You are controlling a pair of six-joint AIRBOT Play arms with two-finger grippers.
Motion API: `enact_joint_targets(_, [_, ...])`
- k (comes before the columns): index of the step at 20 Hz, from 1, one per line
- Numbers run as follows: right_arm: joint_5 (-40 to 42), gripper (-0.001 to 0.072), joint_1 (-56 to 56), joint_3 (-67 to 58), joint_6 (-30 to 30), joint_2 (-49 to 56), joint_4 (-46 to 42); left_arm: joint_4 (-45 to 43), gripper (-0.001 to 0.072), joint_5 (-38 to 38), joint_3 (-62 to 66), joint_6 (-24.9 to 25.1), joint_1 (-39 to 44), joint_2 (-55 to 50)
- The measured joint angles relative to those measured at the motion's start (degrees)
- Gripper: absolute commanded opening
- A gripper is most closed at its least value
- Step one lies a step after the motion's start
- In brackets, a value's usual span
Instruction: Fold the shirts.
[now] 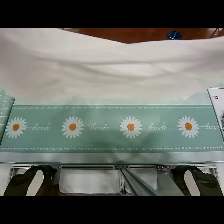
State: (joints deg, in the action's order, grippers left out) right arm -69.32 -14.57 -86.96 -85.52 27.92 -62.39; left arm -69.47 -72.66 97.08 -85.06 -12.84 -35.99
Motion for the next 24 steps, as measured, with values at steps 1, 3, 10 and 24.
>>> enact_joint_targets(1, [-0.63,0.0029,0.00,-0.04,-1.31,-1.51,-2.34,-3.65,0.0016,-0.15,0.17,-0.79,1.95,1.49])
enact_joint_targets(3, [-2.89,0.0029,0.00,-0.09,-3.65,-3.69,-7.06,-10.67,0.0016,-0.87,0.31,-2.05,6.25,3.30])
enact_joint_targets(10, [-12.70,0.0030,0.02,4.42,-7.56,-3.28,-14.45,-21.68,0.0016,-5.66,-6.73,-6.12,13.60,0.46])
enact_joint_targets(24, [7.37,0.0030,0.02,12.68,6.56,47.15,8.87,-21.94,0.0017,12.35,-11.85,-13.73,14.32,-44.15])
